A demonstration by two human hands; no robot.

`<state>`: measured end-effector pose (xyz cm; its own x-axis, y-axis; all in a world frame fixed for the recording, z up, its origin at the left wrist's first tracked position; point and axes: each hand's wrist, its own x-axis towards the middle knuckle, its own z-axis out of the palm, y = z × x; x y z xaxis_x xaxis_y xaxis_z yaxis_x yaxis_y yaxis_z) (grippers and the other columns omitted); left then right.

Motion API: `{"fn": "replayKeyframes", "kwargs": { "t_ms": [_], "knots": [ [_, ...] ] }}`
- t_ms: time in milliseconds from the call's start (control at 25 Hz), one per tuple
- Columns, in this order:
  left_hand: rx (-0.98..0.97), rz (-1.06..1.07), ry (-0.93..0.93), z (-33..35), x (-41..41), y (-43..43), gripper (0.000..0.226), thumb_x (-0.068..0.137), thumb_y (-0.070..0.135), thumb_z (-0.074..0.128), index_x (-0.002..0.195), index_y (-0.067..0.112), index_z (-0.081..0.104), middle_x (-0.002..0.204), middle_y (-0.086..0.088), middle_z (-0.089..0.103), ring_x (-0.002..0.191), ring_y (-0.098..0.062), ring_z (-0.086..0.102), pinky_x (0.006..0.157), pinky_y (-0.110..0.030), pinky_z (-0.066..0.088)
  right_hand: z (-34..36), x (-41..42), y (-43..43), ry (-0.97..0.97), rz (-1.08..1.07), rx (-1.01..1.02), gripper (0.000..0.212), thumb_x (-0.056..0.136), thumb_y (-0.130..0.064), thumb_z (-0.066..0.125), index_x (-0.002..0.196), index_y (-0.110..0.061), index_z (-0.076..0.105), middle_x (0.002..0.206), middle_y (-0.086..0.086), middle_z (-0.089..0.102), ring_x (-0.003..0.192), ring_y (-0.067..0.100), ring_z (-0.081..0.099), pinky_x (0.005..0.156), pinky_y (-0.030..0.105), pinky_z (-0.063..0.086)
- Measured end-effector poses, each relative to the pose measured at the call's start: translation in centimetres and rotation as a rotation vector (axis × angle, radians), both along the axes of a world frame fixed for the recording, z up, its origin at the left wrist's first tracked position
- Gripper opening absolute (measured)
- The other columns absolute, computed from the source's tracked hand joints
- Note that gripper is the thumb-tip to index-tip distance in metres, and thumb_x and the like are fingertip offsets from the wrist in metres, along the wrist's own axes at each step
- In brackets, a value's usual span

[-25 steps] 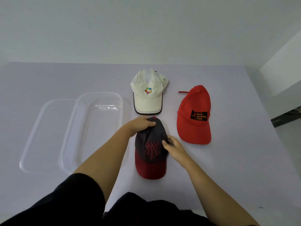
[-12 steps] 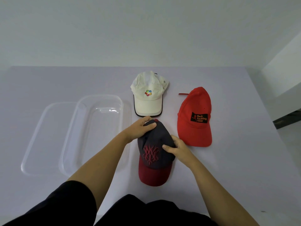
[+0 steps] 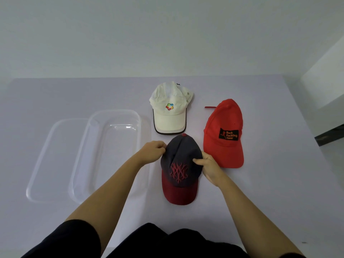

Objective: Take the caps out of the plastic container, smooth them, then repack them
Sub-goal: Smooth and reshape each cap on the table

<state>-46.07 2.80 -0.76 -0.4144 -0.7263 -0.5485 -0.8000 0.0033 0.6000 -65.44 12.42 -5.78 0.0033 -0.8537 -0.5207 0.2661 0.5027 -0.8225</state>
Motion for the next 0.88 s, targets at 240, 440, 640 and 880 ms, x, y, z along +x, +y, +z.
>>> {"fn": "replayKeyframes", "kwargs": {
  "t_ms": [240, 440, 640, 880],
  "knots": [
    [0.264, 0.311, 0.17, -1.0, 0.9, 0.7, 0.025, 0.099, 0.016, 0.025, 0.094, 0.01, 0.048, 0.066, -0.007, 0.047, 0.056, -0.014, 0.04, 0.051, -0.023, 0.033, -0.7, 0.5, -0.7, 0.193, -0.08, 0.106, 0.026, 0.083, -0.003, 0.043, 0.065, -0.018, 0.053, 0.073, 0.003, 0.055, 0.079, 0.021, 0.048, 0.073, 0.033, 0.035],
    [0.275, 0.479, 0.231, -0.7, 0.4, 1.2, 0.021, 0.098, 0.02, 0.033, 0.11, 0.011, 0.047, 0.077, -0.01, 0.055, 0.056, -0.016, 0.05, 0.049, -0.023, 0.039, -0.6, -0.4, -1.0, 0.27, -0.058, 0.126, 0.012, 0.072, -0.017, 0.043, 0.069, -0.009, 0.052, 0.075, 0.004, 0.05, 0.077, 0.017, 0.044, 0.071, 0.034, 0.032],
    [0.45, 0.473, 0.414, -1.0, 0.4, 1.6, 0.022, 0.097, 0.025, 0.044, 0.081, 0.012, 0.049, 0.066, -0.006, 0.045, 0.053, -0.015, 0.04, 0.041, -0.018, 0.027, -0.9, -0.1, -1.2, 0.181, -0.016, 0.123, 0.038, 0.074, -0.029, 0.052, 0.102, -0.006, 0.063, 0.111, 0.015, 0.065, 0.102, 0.02, 0.057, 0.094, 0.041, 0.041],
    [0.193, 0.299, 0.157, -1.2, 1.2, 1.2, 0.026, 0.1, 0.033, 0.03, 0.092, 0.012, 0.044, 0.062, -0.004, 0.038, 0.045, -0.014, 0.036, 0.04, -0.021, 0.026, -0.8, -1.6, -1.0, 0.334, 0.144, 0.121, 0.041, 0.099, -0.034, 0.035, 0.116, -0.007, 0.06, 0.125, 0.011, 0.061, 0.12, 0.023, 0.053, 0.107, 0.039, 0.036]
  ]
}}
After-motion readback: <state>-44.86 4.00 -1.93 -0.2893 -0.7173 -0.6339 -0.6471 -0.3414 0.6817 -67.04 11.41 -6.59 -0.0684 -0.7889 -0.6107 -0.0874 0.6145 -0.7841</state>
